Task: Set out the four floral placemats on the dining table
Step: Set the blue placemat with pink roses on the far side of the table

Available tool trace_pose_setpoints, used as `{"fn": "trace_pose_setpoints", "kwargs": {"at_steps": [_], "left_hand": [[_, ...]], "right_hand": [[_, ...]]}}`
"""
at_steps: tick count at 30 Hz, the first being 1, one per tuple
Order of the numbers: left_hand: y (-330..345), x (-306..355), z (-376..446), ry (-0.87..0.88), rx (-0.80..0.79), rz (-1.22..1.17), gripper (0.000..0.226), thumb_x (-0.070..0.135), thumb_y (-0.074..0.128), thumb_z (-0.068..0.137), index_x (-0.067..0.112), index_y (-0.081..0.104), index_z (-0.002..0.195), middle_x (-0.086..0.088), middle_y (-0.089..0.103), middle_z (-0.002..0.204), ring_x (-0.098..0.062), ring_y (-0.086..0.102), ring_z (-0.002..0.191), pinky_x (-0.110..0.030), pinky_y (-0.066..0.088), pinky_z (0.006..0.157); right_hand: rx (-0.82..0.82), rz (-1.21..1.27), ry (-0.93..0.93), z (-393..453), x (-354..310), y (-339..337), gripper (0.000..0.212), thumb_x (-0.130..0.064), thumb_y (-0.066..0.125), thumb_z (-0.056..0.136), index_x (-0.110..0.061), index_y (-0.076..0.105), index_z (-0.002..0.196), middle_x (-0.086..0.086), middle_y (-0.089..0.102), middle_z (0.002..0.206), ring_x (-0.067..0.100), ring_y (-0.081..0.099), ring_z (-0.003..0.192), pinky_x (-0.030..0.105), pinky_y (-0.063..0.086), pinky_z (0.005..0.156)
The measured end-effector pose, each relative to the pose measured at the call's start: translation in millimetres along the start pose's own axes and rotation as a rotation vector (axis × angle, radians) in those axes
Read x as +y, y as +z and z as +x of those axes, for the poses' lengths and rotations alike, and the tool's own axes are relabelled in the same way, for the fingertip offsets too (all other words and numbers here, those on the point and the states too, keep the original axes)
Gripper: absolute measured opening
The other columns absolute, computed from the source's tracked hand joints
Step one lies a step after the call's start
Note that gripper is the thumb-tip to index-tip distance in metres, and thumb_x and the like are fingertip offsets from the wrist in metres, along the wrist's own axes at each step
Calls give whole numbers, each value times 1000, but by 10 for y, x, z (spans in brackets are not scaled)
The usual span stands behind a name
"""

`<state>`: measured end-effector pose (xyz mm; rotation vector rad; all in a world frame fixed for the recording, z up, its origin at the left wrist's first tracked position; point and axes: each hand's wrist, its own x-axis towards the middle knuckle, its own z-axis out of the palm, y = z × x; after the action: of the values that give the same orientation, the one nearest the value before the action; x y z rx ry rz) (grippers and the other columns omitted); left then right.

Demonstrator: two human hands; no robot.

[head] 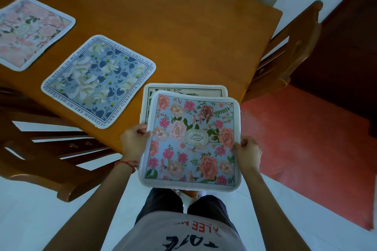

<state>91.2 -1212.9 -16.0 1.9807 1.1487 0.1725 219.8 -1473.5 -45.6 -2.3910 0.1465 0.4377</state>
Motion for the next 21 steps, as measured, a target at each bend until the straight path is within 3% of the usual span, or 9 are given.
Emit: {"fn": "trace_pose_setpoints", "kwargs": {"at_steps": [2,7,13,16,19,21], "left_hand": [[-23,11,4,7,-12,-37,13,2,64,80,0,68,93,-13,68,87,-18,57,71,-15,41,61],[-64,-30,77,27,-24,-67,18,2,67,77,-2,67,95,-17,69,91,-22,59,75,-33,51,80],[-96,54,83,82,-74,-64,19,0,66,78,-3,66,97,-12,65,90,-20,57,78,-26,43,74],[-83,73,92,125,-84,-76,19,0,68,76,-2,68,95,-17,68,92,-22,58,77,-27,44,74],[-41,137,78,150,-117,-41,20,2,67,77,-1,68,97,-19,69,94,-22,59,79,-30,48,76],[6,205,34,172,-143,-29,20,4,67,78,0,68,98,-16,69,94,-21,59,80,-30,48,76]], "right_hand": [[26,14,8,-45,-24,-3,8,-10,59,76,-3,57,78,15,62,82,32,60,73,35,51,60],[84,79,38,-190,-98,-25,4,-4,58,78,-3,54,78,14,61,77,27,58,67,33,52,57],[136,104,45,-341,-48,-24,6,-4,59,78,-5,54,77,12,59,78,23,53,66,22,38,50],[169,123,49,-436,-20,-63,5,-2,59,78,-6,56,79,8,57,77,18,49,64,17,32,47],[215,165,69,-520,70,-116,2,-2,60,78,-1,60,80,8,58,75,19,51,65,17,36,48],[243,192,84,-575,157,-175,5,-2,61,77,1,61,81,9,59,75,22,53,67,25,41,52]]}}
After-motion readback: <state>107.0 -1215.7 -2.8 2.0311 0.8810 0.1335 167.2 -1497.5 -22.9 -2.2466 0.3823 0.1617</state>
